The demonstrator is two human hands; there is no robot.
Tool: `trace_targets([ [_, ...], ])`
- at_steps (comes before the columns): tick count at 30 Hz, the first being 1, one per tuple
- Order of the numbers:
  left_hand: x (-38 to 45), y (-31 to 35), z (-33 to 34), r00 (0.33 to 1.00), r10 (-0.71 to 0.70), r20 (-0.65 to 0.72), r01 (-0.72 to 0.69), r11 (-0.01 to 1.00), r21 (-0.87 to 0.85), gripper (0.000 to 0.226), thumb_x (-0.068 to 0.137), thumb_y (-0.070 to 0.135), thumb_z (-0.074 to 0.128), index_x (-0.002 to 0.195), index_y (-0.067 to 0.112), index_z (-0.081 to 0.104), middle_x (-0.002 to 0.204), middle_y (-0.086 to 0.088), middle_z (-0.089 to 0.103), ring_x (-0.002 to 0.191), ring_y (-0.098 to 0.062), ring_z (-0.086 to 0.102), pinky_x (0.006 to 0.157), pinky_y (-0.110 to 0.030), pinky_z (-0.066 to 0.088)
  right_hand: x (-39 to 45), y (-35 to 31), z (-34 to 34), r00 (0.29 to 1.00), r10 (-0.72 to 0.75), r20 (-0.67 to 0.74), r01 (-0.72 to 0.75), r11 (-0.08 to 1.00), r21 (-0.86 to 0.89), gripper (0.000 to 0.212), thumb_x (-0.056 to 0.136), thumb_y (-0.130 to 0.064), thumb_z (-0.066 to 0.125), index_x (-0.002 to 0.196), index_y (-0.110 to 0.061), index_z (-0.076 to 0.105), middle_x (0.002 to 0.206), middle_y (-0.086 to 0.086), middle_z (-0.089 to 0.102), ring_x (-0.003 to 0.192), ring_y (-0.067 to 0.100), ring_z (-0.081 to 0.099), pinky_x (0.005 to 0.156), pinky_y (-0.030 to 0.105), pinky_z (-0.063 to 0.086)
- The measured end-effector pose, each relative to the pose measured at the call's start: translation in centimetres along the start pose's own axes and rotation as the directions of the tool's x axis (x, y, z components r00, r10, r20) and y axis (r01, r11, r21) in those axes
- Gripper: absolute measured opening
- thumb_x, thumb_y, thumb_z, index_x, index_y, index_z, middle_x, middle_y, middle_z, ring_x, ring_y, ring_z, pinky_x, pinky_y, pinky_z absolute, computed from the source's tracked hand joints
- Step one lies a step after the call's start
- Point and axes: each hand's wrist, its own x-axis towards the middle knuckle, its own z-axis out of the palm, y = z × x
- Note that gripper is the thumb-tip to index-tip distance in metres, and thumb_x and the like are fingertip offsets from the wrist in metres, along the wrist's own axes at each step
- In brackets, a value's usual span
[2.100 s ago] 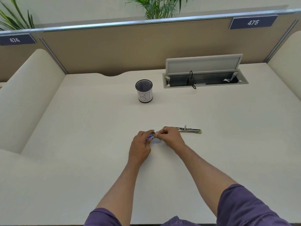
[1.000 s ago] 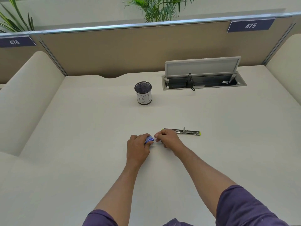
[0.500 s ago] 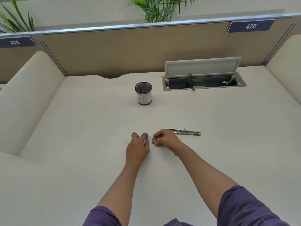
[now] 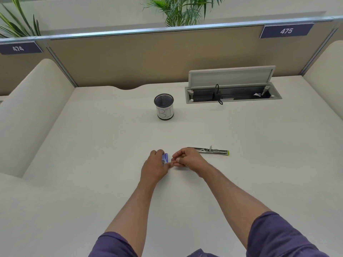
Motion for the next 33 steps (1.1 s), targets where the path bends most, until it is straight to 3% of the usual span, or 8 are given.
trace_targets([
  [3, 0.0, 0.4, 0.1, 0.999, -0.02, -0.031, 0.02, 1.0, 0.0, 0.031, 0.086, 0.038, 0.067, 0.107, 0.019, 0.056, 0.1, 0.001, 0.057, 0.085, -0.022, 0.059, 0.066, -0.03, 0.044, -0.2, 0.1, -0.4, 1.0, -0.013, -0.013, 0.013, 1.0, 0.0, 0.021, 0.095, 0.014, 0.05, 0.111, 0.014, 0.063, 0.101, 0.028, 0.072, 0.092, 0.027, 0.075, 0.08, 0.025, 0.063],
  [7, 0.0, 1.1, -0.2, 0.995, -0.073, -0.064, 0.073, 0.997, -0.01, 0.022, 0.085, 0.033, 0.06, 0.099, 0.018, 0.054, 0.089, 0.001, 0.06, 0.078, -0.023, 0.059, 0.061, -0.031, 0.044, -0.6, 0.5, -0.7, 0.999, -0.018, -0.032, 0.017, 1.0, -0.022, 0.016, 0.094, 0.004, 0.063, 0.108, 0.009, 0.067, 0.096, 0.029, 0.075, 0.086, 0.027, 0.075, 0.084, 0.038, 0.062],
  [11, 0.0, 1.3, -0.5, 0.985, -0.143, -0.095, 0.134, 0.986, -0.099, 0.007, 0.083, 0.023, 0.052, 0.089, 0.021, 0.055, 0.073, 0.003, 0.062, 0.065, -0.023, 0.061, 0.055, -0.03, 0.046, -0.7, 0.7, -0.8, 0.998, -0.026, -0.059, 0.022, 0.997, -0.067, 0.016, 0.091, -0.001, 0.069, 0.104, 0.008, 0.07, 0.085, 0.018, 0.073, 0.076, 0.025, 0.073, 0.071, 0.035, 0.059],
  [14, -0.1, 1.2, -0.6, 0.976, -0.165, -0.141, 0.145, 0.979, -0.14, 0.006, 0.091, 0.024, 0.056, 0.09, 0.021, 0.061, 0.081, 0.003, 0.065, 0.073, -0.021, 0.063, 0.061, -0.033, 0.051, -1.0, 0.8, -1.0, 0.996, -0.04, -0.075, 0.033, 0.995, -0.09, 0.016, 0.088, -0.004, 0.074, 0.1, 0.006, 0.073, 0.081, 0.015, 0.073, 0.068, 0.022, 0.071, 0.061, 0.028, 0.055],
  [18, -0.2, 0.5, 0.0, 0.974, -0.146, -0.175, 0.118, 0.98, -0.161, 0.01, 0.094, 0.024, 0.064, 0.094, 0.015, 0.069, 0.1, 0.0, 0.058, 0.086, -0.022, 0.063, 0.07, -0.032, 0.048, -1.1, 1.0, -1.3, 0.995, -0.064, -0.08, 0.056, 0.993, -0.1, 0.016, 0.083, -0.008, 0.081, 0.094, 0.002, 0.077, 0.074, 0.011, 0.073, 0.063, 0.018, 0.069, 0.059, 0.027, 0.057],
  [23, -0.4, -0.1, 0.7, 0.959, -0.068, -0.274, 0.055, 0.997, -0.055, 0.014, 0.092, 0.025, 0.07, 0.095, 0.013, 0.077, 0.105, -0.003, 0.064, 0.096, -0.029, 0.059, 0.081, -0.041, 0.05, -1.3, 1.3, -2.3, 0.994, -0.089, -0.063, 0.087, 0.995, -0.043, 0.016, 0.081, -0.003, 0.083, 0.094, 0.003, 0.078, 0.074, 0.012, 0.073, 0.063, 0.018, 0.069, 0.061, 0.024, 0.057],
  [27, -0.2, 1.0, 1.1, 0.928, -0.008, -0.374, 0.005, 1.0, -0.01, 0.015, 0.088, 0.028, 0.074, 0.099, 0.017, 0.074, 0.105, -0.003, 0.066, 0.098, -0.03, 0.059, 0.082, -0.042, 0.047, -1.7, 1.5, -3.7, 0.991, -0.11, -0.076, 0.111, 0.994, 0.016, 0.018, 0.08, -0.001, 0.083, 0.096, 0.005, 0.078, 0.085, 0.017, 0.077, 0.067, 0.018, 0.072, 0.067, 0.023, 0.059],
  [33, 1.0, 4.7, 2.3, 0.952, 0.226, -0.205, -0.234, 0.972, -0.015, 0.024, 0.09, 0.023, 0.068, 0.113, 0.018, 0.07, 0.115, 0.001, 0.065, 0.103, -0.027, 0.059, 0.087, -0.039, 0.048, -2.4, 1.9, -5.9, 0.984, -0.127, -0.125, 0.135, 0.989, 0.061, 0.014, 0.078, -0.003, 0.084, 0.091, 0.0, 0.079, 0.088, 0.02, 0.079, 0.078, 0.026, 0.077, 0.075, 0.029, 0.062],
])
